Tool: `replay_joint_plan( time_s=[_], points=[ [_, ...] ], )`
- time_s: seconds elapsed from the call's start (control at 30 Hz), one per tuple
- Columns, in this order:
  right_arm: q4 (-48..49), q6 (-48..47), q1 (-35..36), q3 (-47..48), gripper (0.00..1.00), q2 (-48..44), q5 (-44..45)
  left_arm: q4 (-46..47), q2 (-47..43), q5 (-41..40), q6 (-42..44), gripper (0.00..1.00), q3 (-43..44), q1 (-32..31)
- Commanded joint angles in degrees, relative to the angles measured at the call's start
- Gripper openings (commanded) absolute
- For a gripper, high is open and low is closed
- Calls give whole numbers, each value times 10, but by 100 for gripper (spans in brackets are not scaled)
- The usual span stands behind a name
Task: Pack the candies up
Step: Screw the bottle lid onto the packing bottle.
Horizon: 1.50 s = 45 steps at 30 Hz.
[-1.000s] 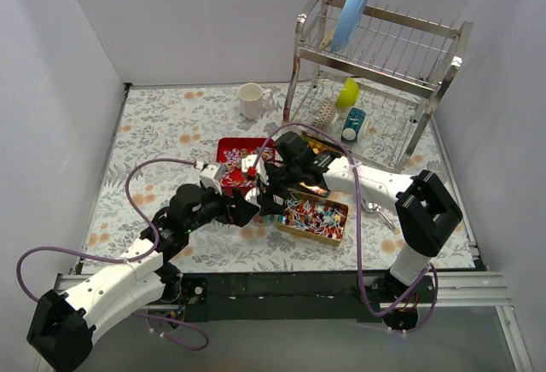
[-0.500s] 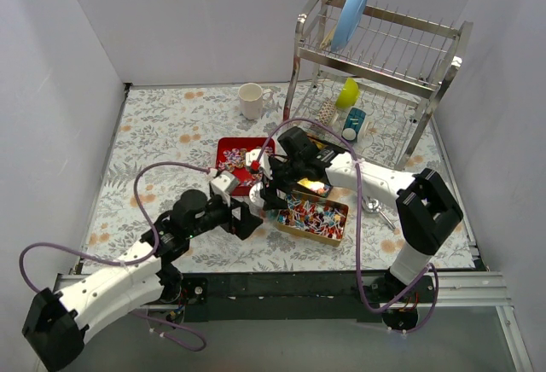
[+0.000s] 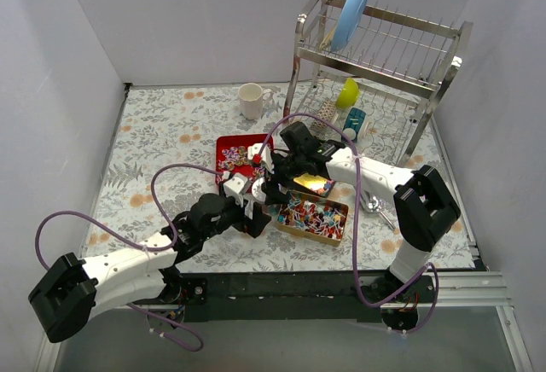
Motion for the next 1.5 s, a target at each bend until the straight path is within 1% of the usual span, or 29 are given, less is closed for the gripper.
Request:
replay_joint_plan(
  time_s=[0.0,0.03,0.17,0.23,0.33,0.43,0.5,0.53,0.63,0.7,0.8,0.9,0.97,1.0,1.03,1.1,1.17,1.2,1.23,1.33,1.4,1.47],
  points=[
    [-74,21,-7,-31,61,30,40,120,18,-21,68,98,-40,-6],
    [-76,25,-7,-30,61,30,38,140,19,-21,79,98,-47,-10],
    [-81,39,-7,-18,61,38,14,153,4,-9,97,98,-68,-11],
    [-86,49,-7,-7,61,45,3,191,9,-22,111,98,-78,-12],
    [-84,69,-7,-6,61,50,-16,211,43,-31,118,98,-68,-11],
    [-78,86,-7,-11,61,54,-32,232,96,-15,125,98,-56,-12],
    [-76,93,-7,-14,61,53,-40,253,124,-15,122,98,-57,-12],
    [-74,93,-7,-15,61,51,-40,281,143,-20,121,98,-60,-10],
    [-75,91,-7,-17,61,45,-34,324,153,-25,117,98,-78,-7],
    [-74,89,-7,-21,61,40,-32,331,147,-28,102,98,-85,-2],
    [-60,93,-5,-38,61,31,-31,364,142,-32,110,98,-104,1],
    [-31,88,7,-65,61,17,-2,380,170,-30,110,98,-98,10],
    [-13,86,13,-81,61,2,23,422,195,-18,124,98,-98,14],
    [-1,84,19,-92,61,-2,32,443,233,-15,130,98,-97,15],
    [0,74,22,-96,61,-7,40,474,254,-16,135,98,-94,15],
    [5,68,27,-107,61,-12,61,494,308,-23,144,98,-88,16],
    [7,59,28,-111,61,-15,83,539,338,-16,155,98,-95,20],
    [7,57,29,-115,60,-15,86,564,367,-12,161,98,-111,20],
    [15,56,28,-121,60,-18,92,617,387,-5,167,98,-117,21],
    [28,61,28,-133,60,-22,109,707,455,-21,176,98,-120,23],
    [33,71,28,-137,60,-22,116,707,460,-24,176,98,-117,24],
    [36,77,29,-145,60,-25,124,730,449,-23,177,98,-129,25]
  ],
)
